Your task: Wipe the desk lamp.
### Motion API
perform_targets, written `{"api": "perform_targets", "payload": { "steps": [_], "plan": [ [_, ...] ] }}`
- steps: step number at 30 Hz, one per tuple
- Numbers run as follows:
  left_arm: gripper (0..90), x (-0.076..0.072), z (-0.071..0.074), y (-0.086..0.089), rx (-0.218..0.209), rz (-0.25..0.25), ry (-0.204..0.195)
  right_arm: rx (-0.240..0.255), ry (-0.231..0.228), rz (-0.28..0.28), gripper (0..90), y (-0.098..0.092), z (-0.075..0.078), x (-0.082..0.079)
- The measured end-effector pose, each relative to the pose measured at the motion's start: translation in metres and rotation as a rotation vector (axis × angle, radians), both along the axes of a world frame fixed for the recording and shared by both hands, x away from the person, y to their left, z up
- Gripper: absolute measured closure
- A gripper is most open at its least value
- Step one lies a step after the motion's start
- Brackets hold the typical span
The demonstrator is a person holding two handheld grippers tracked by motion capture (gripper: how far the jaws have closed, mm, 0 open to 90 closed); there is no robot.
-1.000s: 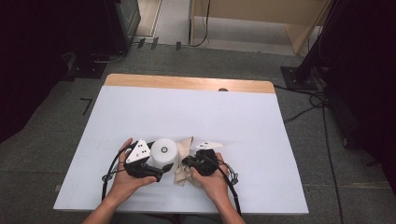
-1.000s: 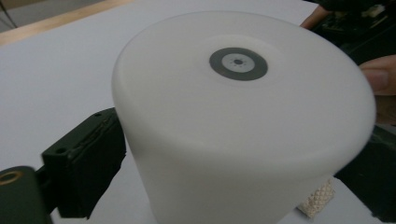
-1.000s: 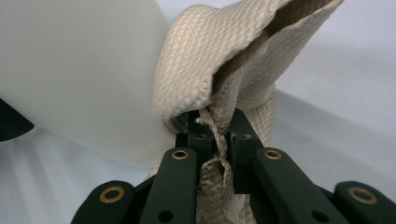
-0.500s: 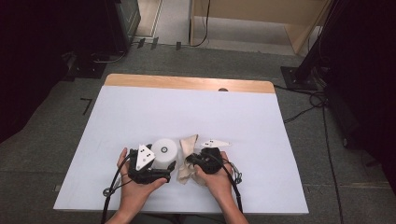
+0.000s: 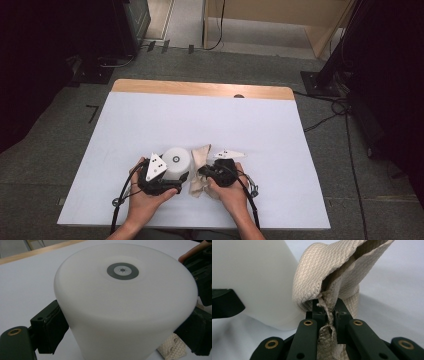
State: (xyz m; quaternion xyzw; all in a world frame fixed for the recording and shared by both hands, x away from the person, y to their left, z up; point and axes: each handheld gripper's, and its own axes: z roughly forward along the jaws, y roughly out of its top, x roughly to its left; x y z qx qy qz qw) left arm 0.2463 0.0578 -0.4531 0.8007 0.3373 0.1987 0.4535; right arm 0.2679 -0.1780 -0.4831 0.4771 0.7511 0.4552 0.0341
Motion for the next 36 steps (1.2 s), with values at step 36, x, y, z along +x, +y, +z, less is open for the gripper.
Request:
{"api": "perform_targets", "payload": {
  "steps": [36],
  "plan": [
    [8.6,0.014,-0.005,0.013,-0.029,-0.177,-0.01,-0.027,-0.017,0.046,83.2,0.014,0.003,-0.005]
  ]
}}
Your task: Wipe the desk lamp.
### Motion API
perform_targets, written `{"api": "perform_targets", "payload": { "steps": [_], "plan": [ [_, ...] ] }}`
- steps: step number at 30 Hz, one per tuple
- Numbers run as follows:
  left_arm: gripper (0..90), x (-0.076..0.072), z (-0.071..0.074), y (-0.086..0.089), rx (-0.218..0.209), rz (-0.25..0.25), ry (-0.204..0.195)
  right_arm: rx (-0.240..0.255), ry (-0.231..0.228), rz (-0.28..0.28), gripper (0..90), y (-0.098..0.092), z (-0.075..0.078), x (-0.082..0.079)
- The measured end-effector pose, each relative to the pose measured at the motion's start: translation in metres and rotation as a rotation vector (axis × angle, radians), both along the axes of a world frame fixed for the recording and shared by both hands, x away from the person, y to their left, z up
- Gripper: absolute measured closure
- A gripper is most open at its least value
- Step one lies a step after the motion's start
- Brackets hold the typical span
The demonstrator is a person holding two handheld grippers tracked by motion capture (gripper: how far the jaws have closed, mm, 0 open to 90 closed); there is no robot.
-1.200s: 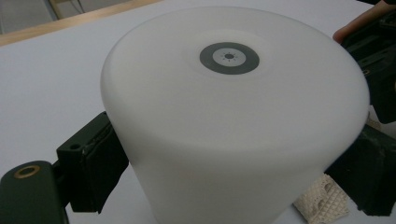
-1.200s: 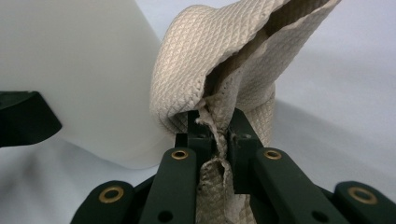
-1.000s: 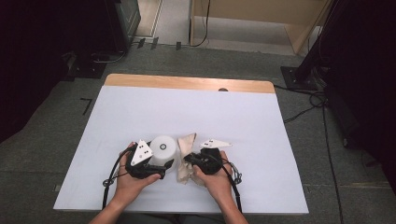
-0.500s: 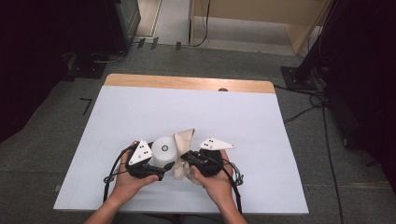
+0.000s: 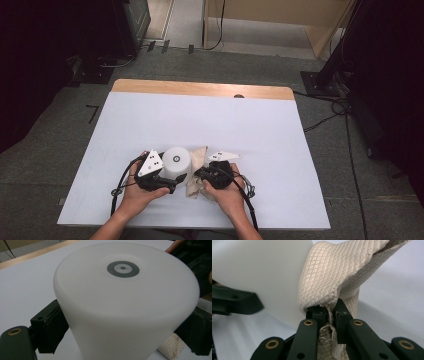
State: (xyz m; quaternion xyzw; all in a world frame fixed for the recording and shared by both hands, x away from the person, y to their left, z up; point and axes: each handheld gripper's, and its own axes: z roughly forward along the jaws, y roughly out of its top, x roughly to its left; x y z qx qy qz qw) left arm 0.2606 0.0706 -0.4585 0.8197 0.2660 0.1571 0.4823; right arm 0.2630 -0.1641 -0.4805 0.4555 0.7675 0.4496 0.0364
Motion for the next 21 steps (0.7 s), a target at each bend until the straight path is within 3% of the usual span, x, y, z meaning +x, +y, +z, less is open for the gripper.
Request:
{"api": "perform_targets", "payload": {
  "steps": [6,11,17,21],
  "plan": [
    [8.6,0.0,0.0,0.0,-0.001,0.001,0.001,-0.023,0.02,-0.004,83.2,0.002,-0.008,0.003],
    [8.6,0.0,0.0,0.0,-0.001,-0.001,0.002,0.01,0.003,-0.01,83.2,-0.001,0.0,0.001],
    [8.5,0.0,-0.001,0.0,0.0,-0.004,0.002,0.079,-0.096,-0.003,83.2,-0.007,0.031,-0.007],
    [8.5,0.0,-0.001,-0.001,0.002,-0.006,0.003,0.09,-0.153,0.0,83.2,-0.01,0.044,-0.012]
  ]
}}
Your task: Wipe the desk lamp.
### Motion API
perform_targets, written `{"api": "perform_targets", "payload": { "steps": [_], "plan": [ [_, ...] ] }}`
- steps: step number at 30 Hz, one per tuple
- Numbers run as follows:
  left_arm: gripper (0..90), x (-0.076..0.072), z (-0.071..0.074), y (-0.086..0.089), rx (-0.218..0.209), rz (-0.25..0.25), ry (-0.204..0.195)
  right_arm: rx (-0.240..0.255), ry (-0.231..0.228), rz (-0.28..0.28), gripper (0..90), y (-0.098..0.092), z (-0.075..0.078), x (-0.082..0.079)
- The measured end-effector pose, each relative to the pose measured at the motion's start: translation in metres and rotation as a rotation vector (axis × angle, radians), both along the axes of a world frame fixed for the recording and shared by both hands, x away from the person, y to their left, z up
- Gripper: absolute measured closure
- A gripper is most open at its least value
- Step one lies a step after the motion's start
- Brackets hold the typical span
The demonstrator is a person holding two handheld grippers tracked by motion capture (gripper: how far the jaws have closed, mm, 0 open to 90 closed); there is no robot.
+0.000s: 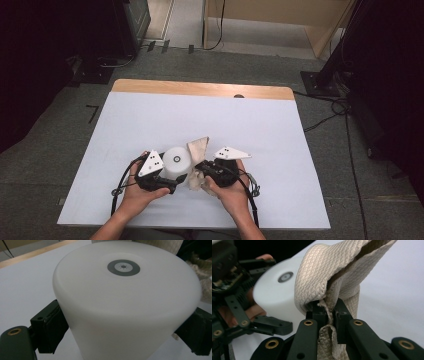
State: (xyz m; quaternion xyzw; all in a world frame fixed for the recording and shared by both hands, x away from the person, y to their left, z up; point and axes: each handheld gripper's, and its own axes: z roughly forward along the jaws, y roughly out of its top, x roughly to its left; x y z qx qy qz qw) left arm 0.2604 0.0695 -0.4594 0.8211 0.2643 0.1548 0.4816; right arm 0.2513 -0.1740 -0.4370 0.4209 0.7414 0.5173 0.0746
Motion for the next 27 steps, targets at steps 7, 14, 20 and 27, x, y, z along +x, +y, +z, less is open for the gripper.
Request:
{"api": "perform_targets", "payload": {
  "steps": [7,14,20,27],
  "plan": [
    [8.5,0.0,0.0,0.0,-0.003,0.0,0.003,-0.032,0.006,-0.004,83.2,0.004,-0.008,0.001],
    [8.5,0.0,0.0,0.0,0.0,0.0,0.002,-0.083,0.101,-0.011,83.2,0.008,-0.034,0.01],
    [8.5,0.0,0.0,0.0,0.0,0.001,0.002,-0.12,0.162,-0.008,83.2,0.011,-0.052,0.015],
    [8.5,0.0,-0.001,0.0,-0.001,-0.001,0.003,-0.09,0.13,-0.016,83.2,0.01,-0.042,0.012]
  ]
}}
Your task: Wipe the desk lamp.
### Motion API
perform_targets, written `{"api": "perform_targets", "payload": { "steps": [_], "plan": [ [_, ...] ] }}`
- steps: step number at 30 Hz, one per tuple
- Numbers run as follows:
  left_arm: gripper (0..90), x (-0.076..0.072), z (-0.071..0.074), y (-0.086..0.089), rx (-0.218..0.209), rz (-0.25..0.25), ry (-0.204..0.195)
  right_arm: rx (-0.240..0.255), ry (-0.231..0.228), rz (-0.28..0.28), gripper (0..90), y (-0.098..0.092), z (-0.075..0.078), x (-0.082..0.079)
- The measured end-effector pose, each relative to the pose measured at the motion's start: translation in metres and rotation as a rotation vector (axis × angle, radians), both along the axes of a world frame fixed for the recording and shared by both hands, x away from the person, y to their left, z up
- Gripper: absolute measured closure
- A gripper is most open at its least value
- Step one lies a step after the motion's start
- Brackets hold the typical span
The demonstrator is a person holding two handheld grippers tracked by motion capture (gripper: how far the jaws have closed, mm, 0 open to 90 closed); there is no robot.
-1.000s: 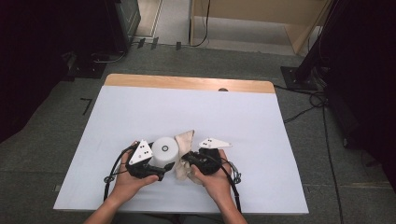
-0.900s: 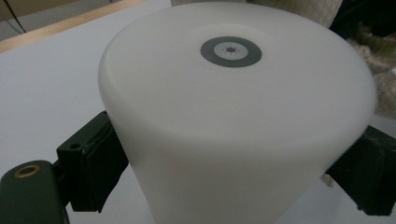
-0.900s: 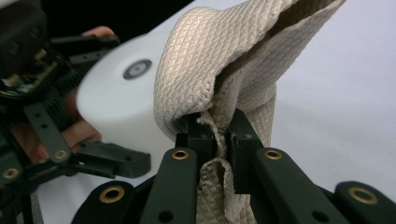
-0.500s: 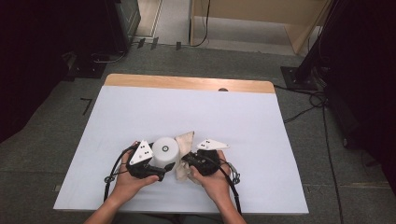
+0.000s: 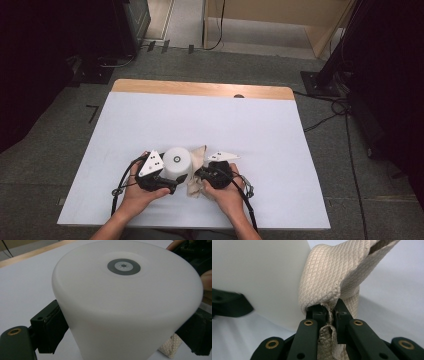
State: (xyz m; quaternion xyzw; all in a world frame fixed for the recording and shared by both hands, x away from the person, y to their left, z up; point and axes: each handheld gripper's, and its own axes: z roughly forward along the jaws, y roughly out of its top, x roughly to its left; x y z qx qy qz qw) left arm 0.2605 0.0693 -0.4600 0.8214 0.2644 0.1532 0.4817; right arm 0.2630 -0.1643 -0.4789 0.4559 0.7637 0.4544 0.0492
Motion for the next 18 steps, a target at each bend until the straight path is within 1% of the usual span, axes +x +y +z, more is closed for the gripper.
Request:
{"api": "perform_targets", "payload": {
  "steps": [3,6,9,10,13,18],
  "plan": [
    [8.5,0.0,0.0,0.0,-0.001,-0.001,0.0,0.033,-0.039,0.003,83.2,-0.003,0.014,-0.003],
    [8.5,0.0,0.0,0.0,-0.001,-0.002,0.0,0.065,-0.088,0.008,83.2,-0.006,0.03,-0.008],
    [8.5,0.0,0.0,0.0,0.0,-0.001,-0.001,0.077,-0.136,0.008,83.2,-0.007,0.042,-0.013],
    [8.5,0.0,0.0,0.0,0.0,-0.001,0.0,0.08,-0.143,0.008,83.2,-0.007,0.044,-0.014],
    [8.5,0.0,0.0,0.0,0.001,0.0,-0.001,0.077,-0.146,0.01,83.2,-0.007,0.043,-0.014],
    [8.5,0.0,0.0,0.0,0.001,-0.001,-0.001,0.052,-0.102,0.011,83.2,-0.005,0.028,-0.008]
  ]
}}
